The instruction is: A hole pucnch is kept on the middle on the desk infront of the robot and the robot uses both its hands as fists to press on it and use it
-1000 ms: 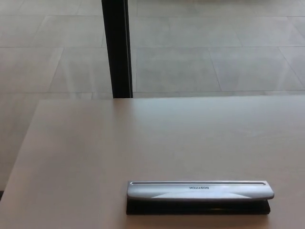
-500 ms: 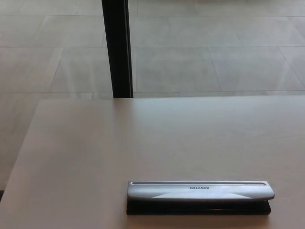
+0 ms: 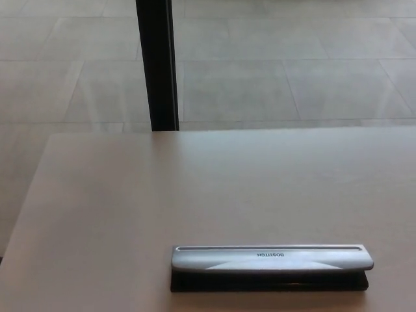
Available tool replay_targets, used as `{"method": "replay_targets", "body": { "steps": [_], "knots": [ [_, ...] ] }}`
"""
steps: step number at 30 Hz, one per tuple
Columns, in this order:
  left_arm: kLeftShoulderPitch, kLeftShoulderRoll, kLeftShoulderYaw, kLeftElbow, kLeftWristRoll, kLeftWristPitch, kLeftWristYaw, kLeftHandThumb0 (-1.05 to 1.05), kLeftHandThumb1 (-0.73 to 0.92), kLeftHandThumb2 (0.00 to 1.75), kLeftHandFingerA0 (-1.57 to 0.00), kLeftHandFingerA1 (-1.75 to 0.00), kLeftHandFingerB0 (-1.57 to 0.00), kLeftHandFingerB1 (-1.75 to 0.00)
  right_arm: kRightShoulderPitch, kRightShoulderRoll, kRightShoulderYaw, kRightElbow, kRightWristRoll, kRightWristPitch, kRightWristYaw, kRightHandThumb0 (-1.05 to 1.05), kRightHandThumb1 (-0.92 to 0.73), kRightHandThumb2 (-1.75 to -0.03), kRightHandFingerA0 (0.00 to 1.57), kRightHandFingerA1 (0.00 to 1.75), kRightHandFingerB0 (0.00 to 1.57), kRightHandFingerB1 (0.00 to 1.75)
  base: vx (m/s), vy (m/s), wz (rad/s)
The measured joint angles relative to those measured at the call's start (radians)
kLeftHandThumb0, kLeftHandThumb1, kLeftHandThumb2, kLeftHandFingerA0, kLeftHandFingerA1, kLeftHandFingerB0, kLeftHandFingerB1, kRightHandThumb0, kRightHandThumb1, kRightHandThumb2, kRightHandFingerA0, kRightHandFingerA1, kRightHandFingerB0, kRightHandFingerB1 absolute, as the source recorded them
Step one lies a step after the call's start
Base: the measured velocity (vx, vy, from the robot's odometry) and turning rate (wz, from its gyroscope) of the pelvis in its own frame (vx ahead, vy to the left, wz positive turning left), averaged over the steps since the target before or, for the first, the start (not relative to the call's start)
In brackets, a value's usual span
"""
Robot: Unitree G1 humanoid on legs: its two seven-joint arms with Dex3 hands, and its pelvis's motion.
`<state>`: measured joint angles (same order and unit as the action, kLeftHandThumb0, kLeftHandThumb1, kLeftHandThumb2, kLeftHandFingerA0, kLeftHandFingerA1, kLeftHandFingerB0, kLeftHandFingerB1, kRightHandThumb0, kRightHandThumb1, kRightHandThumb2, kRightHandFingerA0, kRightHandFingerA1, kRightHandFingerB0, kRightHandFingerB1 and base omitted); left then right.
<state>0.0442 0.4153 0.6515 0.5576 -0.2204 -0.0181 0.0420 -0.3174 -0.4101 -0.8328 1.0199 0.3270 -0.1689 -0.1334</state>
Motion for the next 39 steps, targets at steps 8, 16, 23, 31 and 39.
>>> {"method": "replay_targets", "body": {
  "steps": [8,16,23,31,39],
  "knots": [
    [-0.121,-0.055,-0.058,-0.265,0.0,0.005,0.009,0.02,0.69,1.11,-0.99,-1.75,-0.68,-1.28,-0.057,0.043,0.057,-0.24,0.013,0.004,0.02,-0.74,-0.6,-0.89,1.26,1.59,0.99,1.04,0.0,0.0,0.0],
    [-0.165,-0.183,-0.182,-0.485,0.001,0.013,0.009,-0.07,0.72,1.1,-0.96,-1.75,-0.66,-1.32,-0.032,0.147,0.168,-0.515,0.03,0.02,0.033,-0.48,-0.56,-1.16,1.3,1.36,0.92,1.04,0.0,0.0,0.0],
    [-0.161,-0.331,-0.344,-0.661,0.002,0.029,0.012,-0.15,0.8,1.04,-1.16,-1.75,-0.56,-1.12,0.037,0.238,0.308,-0.742,0.047,0.048,0.059,-0.42,-0.58,-0.95,1.15,1.75,0.86,1.08,0.0,0.0,0.0],
    [-0.12,-0.512,-0.618,-0.812,0.009,0.072,0.022,-0.16,0.72,1.23,-0.98,-1.75,-0.55,-1.75,0.16,0.325,0.526,-1.016,0.074,0.116,0.096,-0.53,-0.6,-0.96,1.24,1.75,0.83,1.1,0.0,0.0,0.0],
    [-0.092,-0.607,-0.835,-0.876,0.022,0.172,0.047,-0.22,0.83,1.07,-0.96,-1.75,-0.47,-1.75,0.265,0.377,0.738,-1.188,0.075,0.21,0.126,-0.55,-0.52,-1.05,1.19,1.74,0.97,1.23,0.0,0.0,0.0]
  ]
}}
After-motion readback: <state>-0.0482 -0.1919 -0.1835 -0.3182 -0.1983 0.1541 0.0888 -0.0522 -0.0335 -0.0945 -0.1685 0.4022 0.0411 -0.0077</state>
